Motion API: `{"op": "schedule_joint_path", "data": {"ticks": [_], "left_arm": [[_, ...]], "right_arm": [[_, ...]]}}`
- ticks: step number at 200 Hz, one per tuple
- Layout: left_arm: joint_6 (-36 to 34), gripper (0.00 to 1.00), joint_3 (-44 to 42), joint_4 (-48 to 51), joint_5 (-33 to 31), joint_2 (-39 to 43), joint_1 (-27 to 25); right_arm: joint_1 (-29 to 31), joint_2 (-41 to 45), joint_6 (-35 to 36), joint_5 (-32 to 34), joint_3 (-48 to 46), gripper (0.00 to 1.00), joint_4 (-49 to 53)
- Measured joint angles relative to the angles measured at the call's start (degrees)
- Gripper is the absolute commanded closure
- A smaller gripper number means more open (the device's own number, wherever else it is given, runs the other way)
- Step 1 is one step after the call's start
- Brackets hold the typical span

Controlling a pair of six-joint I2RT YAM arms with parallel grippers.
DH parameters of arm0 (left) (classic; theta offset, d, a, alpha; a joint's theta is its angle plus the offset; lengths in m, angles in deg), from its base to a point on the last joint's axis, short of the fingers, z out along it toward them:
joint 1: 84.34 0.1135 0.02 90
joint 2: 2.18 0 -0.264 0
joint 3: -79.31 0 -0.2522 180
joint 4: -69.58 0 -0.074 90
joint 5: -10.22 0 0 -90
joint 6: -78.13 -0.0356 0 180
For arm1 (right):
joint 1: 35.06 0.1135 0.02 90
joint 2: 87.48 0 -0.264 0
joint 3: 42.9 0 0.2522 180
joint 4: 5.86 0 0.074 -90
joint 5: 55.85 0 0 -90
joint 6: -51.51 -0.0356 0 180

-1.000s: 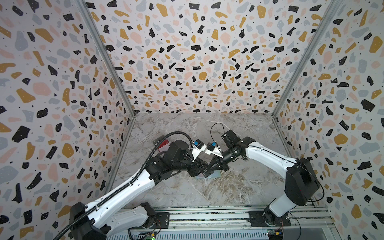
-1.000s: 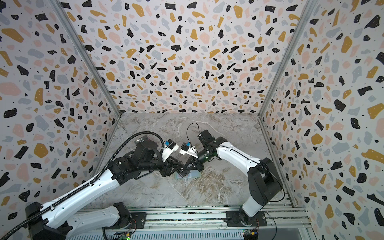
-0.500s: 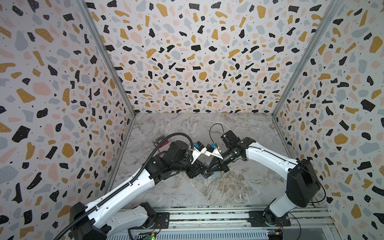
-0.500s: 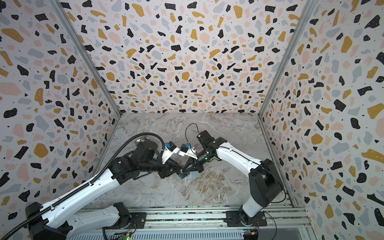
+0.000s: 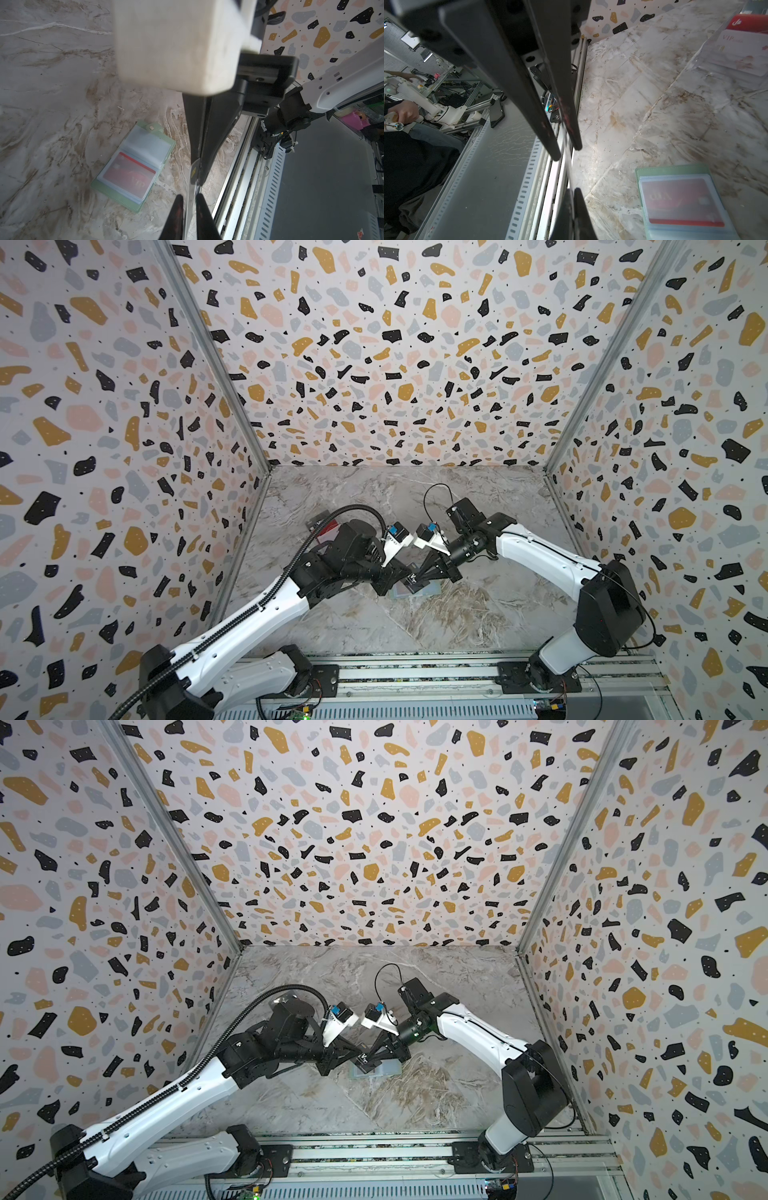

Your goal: Take the credit cards out of the card holder

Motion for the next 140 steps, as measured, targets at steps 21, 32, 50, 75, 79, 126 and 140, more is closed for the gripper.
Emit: {"op": "schedule_joint_path", "data": {"ticks": [21,32,50,75,79,126,140], "left_arm": [[-0.26,0.90,0.00,0.26,0.87,-0.09,0.00],[-0.39,0.94,0.00,0.33,1.16,-0.09,0.00],[-0.61,0.98,0.00,0.26,1.66,-0.09,-0.04],[-0.44,1.00,0.00,0.28,2.01,-0.11,-0.11],[-0.37,1.00,0.00,0.28,1.97,-0.11,-0.15],[2.84,1.00,-1.46,-3.45,-0.94,0.81,-0.15],[5.27,1.00,-3.48,-7.37,-2.36,2.27,-0.15]], "right_arm": [[-0.11,0.63,0.00,-0.94,0.00,1.00,-0.33],[-0.11,0.61,0.00,-1.05,0.00,1.00,-0.35],[-0.22,0.61,0.00,-1.01,0.00,0.92,-0.37],[-0.46,0.61,-0.55,-0.81,-0.02,0.70,-1.16],[-0.55,0.63,-0.98,-0.79,-0.07,0.67,-1.49],[-4.83,9.35,-12.46,-0.68,-11.45,0.34,-15.06],[-6.36,15.32,-19.71,0.28,-17.68,0.24,-23.74]]}}
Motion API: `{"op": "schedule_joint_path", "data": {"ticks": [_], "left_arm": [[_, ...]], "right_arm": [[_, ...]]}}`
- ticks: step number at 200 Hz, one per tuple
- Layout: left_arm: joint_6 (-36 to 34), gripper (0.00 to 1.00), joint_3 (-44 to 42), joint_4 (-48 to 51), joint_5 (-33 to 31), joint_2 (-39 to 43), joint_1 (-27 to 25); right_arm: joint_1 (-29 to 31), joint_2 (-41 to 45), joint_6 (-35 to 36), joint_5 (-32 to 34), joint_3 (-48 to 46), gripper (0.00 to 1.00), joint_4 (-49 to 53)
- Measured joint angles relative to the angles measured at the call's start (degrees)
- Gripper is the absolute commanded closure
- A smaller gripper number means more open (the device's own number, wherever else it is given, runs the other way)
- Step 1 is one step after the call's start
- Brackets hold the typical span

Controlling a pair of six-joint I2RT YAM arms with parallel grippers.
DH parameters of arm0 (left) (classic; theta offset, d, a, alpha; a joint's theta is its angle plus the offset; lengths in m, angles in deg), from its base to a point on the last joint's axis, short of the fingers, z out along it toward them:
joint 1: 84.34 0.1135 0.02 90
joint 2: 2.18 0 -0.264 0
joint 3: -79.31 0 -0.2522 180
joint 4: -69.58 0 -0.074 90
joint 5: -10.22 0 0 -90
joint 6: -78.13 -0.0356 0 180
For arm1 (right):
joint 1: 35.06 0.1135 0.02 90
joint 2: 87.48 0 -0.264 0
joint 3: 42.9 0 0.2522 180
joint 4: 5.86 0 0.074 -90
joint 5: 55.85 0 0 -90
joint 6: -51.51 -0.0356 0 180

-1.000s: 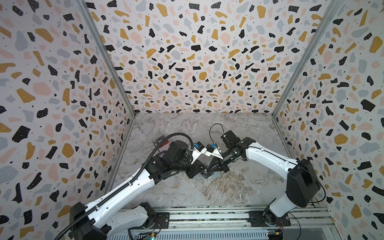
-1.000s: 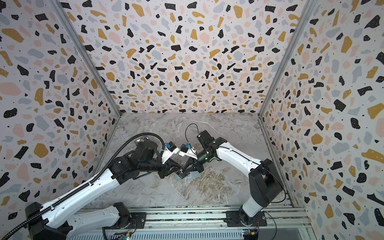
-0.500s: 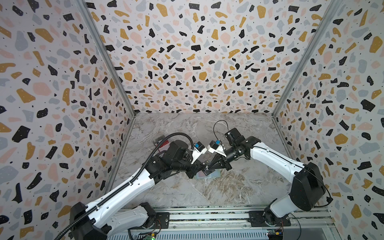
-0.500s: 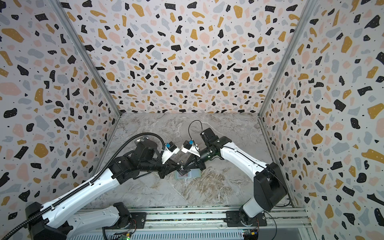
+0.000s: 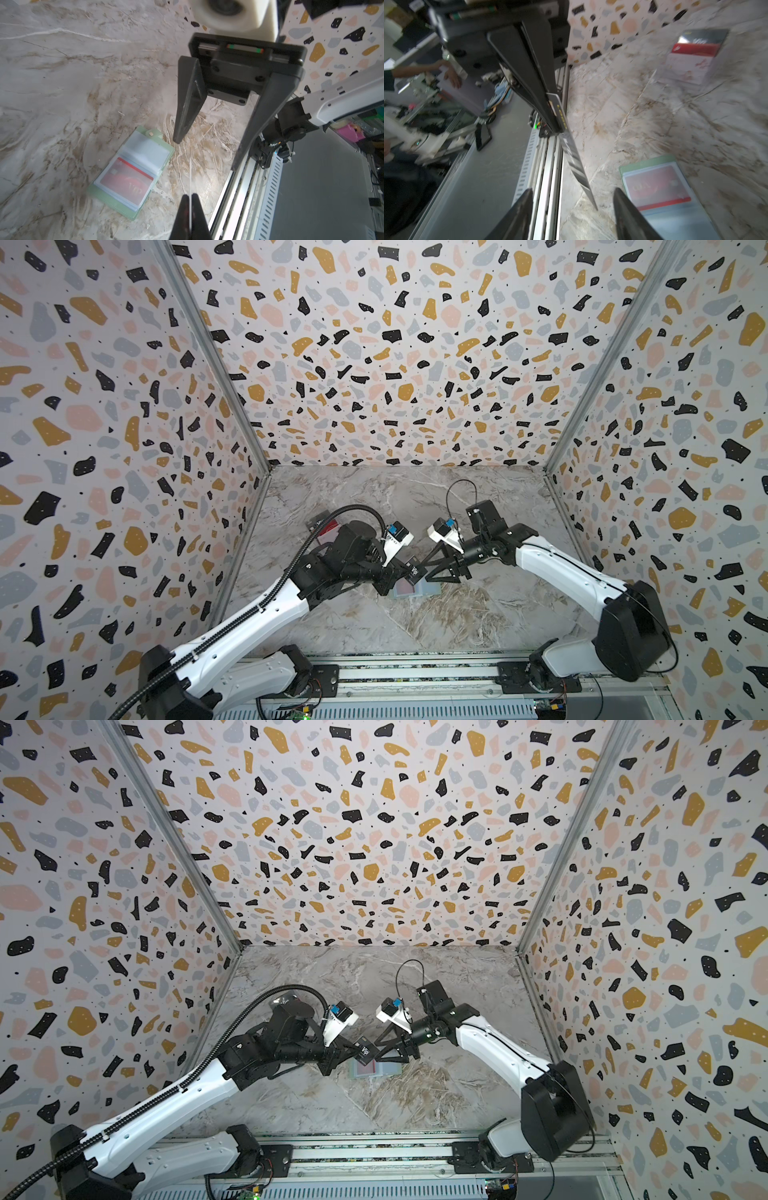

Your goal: Take the credit cards out of the card holder

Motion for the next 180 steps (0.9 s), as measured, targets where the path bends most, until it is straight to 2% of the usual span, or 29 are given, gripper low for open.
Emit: {"op": "schedule_joint_path", "data": {"ticks": [13,41,86,131,180], "left_arm": [[2.69,1.00,-2.21,-4.44,-1.79,1.84,0.00],[9.01,1.00,-7.45,-17.05,-5.90,5.55,0.00],[15.98,1.00,-12.55,-36.65,-10.12,5.20,0.00],[19.63,1.00,-15.65,-50.18,-11.32,3.37,0.00],[21.57,1.00,-15.58,-52.81,-14.78,2.73,0.00]], "right_arm": [[-0.74,5.66,-7.82,1.95,-5.95,0.17,-9.70],[-0.81,13.60,-24.04,8.07,-16.17,0.15,-30.34],[-0.76,12.02,-44.13,14.95,-20.55,0.21,-54.10],[-0.39,8.13,-55.71,17.22,-20.52,0.27,-69.75],[1.70,1.70,-62.36,17.94,-18.34,0.39,-79.45]]}}
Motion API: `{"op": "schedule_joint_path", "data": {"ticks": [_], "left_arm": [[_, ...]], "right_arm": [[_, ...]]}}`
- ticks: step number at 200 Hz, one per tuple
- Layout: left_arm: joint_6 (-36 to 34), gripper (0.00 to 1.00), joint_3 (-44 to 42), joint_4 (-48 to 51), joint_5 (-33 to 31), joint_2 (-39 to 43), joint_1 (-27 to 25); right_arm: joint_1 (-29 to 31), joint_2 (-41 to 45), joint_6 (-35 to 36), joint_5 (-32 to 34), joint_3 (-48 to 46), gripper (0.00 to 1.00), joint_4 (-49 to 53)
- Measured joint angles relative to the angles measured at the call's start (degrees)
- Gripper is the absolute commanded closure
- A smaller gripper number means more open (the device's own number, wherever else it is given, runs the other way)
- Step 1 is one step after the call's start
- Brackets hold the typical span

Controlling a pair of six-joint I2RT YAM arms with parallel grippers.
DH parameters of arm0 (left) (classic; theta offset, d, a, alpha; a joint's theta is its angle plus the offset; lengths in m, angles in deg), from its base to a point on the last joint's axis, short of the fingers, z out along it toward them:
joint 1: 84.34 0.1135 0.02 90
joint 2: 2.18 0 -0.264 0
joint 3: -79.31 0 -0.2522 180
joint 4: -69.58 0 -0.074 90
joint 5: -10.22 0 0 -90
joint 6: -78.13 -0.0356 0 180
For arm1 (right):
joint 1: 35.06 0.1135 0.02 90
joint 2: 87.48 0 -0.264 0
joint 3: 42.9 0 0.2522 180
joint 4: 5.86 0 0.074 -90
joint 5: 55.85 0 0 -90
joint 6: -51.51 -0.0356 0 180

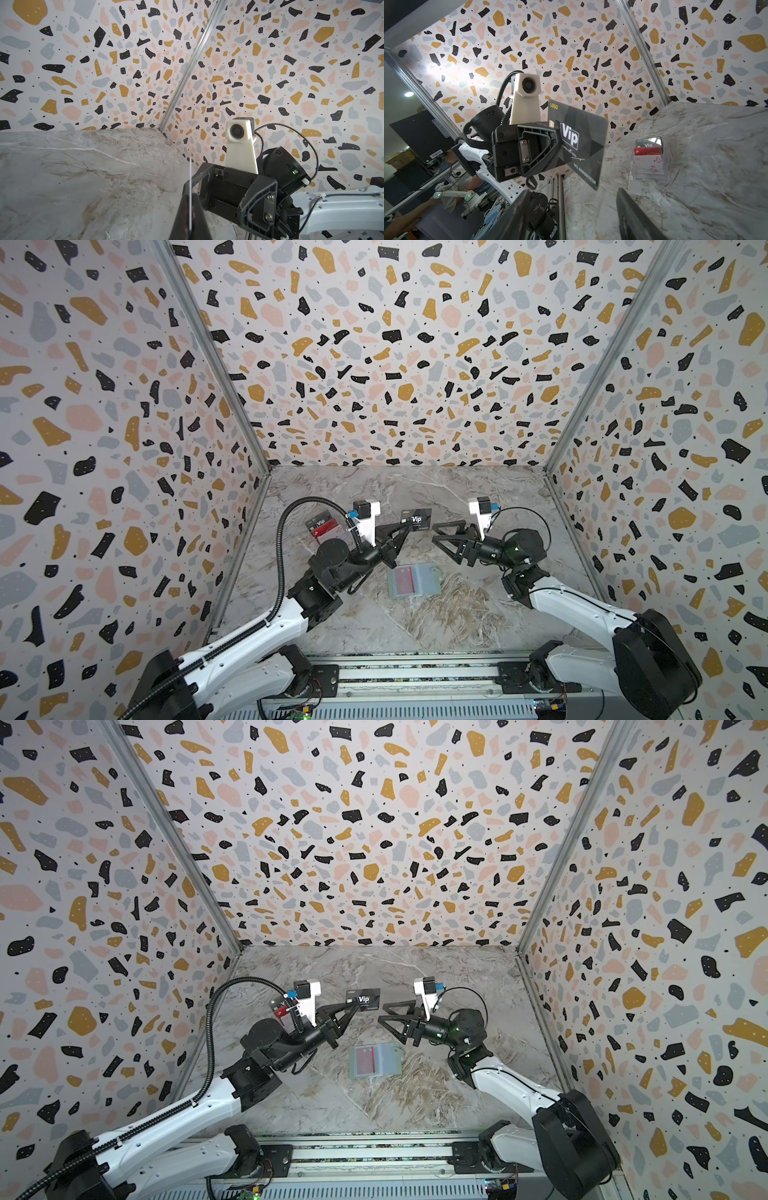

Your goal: Take the credit cards out of the card holder

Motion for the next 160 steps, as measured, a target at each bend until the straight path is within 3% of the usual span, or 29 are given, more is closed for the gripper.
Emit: {"op": "schedule_joint_path", "data": {"ticks": [67,160], "left_arm": [[1.11,1.00,0.35,-1.11,-1.53,0.17,0.09],[2.62,1.00,0.31,-4.57,0.81,0.20,0.09]], "right_arm": [[0.79,-4.74,-3.96,0.22,3.21,0.55,-5.53],[1.70,-7.74,-5.97,-1.05,5.42,0.62,-10.67]]}}
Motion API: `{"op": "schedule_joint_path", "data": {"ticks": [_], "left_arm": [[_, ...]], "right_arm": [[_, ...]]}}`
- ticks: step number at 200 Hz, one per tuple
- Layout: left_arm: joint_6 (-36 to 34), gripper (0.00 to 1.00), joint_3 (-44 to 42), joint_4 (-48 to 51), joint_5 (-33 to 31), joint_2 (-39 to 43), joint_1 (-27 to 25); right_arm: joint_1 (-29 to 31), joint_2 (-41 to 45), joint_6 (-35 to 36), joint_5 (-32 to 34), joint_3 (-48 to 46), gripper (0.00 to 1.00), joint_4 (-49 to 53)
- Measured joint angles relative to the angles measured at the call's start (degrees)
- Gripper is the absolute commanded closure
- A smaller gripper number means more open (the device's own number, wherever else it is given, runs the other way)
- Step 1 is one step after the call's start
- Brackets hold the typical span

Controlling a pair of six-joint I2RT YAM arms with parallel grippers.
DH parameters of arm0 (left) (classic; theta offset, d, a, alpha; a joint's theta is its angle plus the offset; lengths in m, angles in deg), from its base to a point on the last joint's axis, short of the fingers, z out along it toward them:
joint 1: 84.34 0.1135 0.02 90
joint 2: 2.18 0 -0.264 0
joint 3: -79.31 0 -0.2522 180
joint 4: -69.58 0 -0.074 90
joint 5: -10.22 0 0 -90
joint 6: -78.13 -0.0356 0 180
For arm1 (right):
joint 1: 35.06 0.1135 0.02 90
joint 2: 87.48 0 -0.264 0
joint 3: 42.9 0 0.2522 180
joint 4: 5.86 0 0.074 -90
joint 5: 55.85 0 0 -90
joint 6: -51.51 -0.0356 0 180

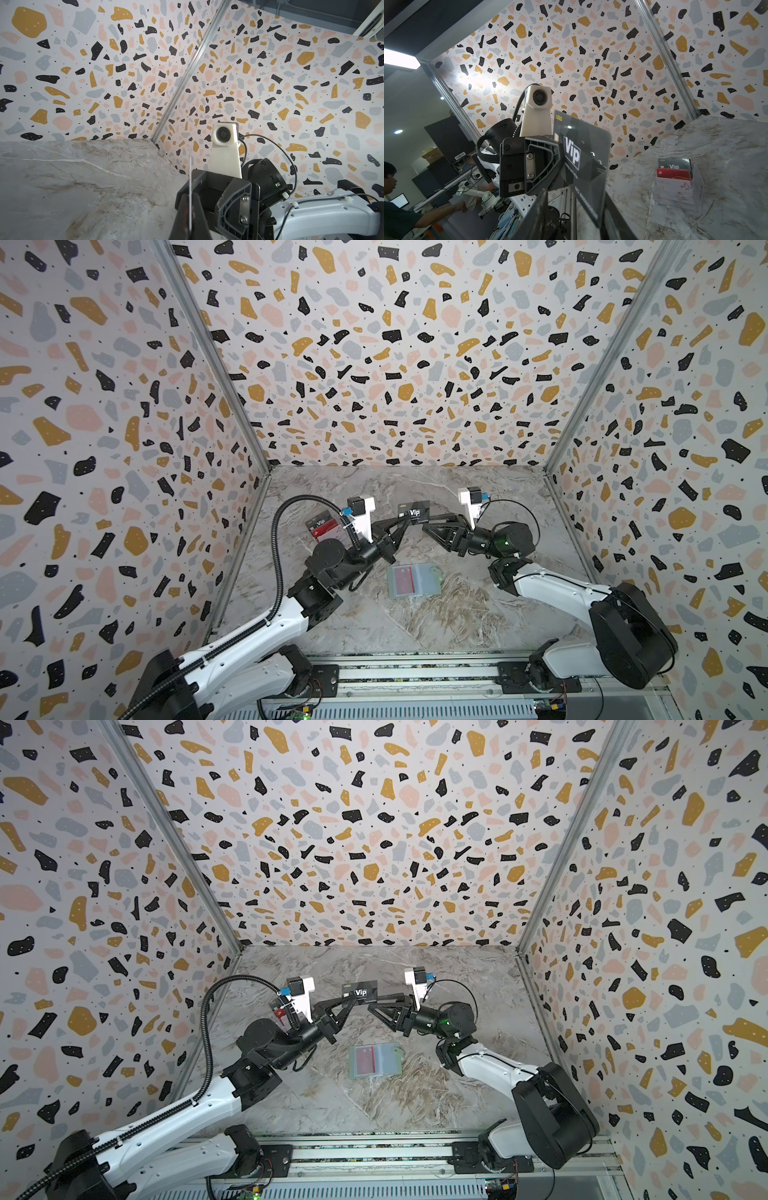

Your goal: Take the credit cards out of the card holder

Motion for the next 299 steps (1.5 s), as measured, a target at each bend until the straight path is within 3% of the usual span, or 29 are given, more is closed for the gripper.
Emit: {"op": "schedule_joint_path", "data": {"ticks": [62,157,227,250,299], "left_arm": [[0.33,1.00,-0.31,-0.70,0.96,0.00,0.00],[0.83,1.00,-0.74,-1.25,0.70,0.07,0.00],[-0.37,1.00,3.85,11.93,-1.81,-0.63,-0.94],[-1.36,0.78,5.38,15.63,-1.99,-1.29,-1.20],[-6.03,0.52,8.44,25.77,-5.25,-1.11,-0.04]], "right_arm": [[0.02,-0.68,-1.46,-0.39,0.07,0.73,-2.36],[-0.98,-0.70,-3.34,-0.90,0.04,0.98,-3.96],[-2.84,1.57,-0.83,-2.10,-2.19,1.00,2.95],[-3.98,3.43,1.42,-2.84,-2.78,1.00,6.86],[-9.64,8.26,9.86,-7.23,-3.23,1.00,18.62]]}}
